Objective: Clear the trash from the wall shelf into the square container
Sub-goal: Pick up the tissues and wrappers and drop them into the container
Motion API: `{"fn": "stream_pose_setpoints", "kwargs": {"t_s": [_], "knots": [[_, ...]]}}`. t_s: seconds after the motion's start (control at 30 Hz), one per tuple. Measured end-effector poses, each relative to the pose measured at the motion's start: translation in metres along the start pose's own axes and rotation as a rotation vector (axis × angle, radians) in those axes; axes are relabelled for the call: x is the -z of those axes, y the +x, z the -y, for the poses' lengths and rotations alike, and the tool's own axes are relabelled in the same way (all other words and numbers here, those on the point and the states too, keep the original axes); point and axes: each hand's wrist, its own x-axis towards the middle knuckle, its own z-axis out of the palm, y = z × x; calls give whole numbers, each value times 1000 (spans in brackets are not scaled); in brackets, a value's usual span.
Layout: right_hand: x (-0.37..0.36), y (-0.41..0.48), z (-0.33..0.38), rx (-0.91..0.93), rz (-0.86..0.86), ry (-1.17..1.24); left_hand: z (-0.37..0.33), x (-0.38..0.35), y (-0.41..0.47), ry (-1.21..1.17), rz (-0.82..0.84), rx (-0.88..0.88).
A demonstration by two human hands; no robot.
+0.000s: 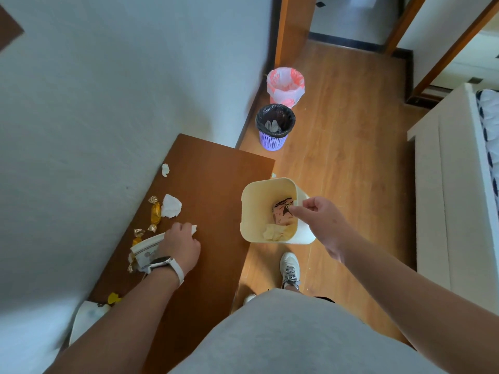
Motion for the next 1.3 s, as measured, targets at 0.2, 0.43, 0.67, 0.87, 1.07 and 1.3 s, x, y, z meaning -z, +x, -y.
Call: {"fn": "stream_pose_setpoints", "kwargs": {"t_s": [0.2, 0.43, 0.67, 0.87, 1.07, 1.3], "knots": [[-4, 9, -4, -22, 25, -20, 7, -7, 2, 59, 19, -42], [-3, 12, -3, -29, 8, -16, 7, -14, 13, -3, 35, -82], [1, 10, -10, -42, 7, -14, -13, -2, 7, -264, 13, -236], [-1, 5, -12, -26, 1, -37, -51, 37, -7, -519, -241, -424], [-2, -3, -12, 3, 2, -29, -78, 76, -18, -582, -351, -593], [-1, -16, -14, 19, 34, 52, -117, 80, -48, -474, -105, -879]]}}
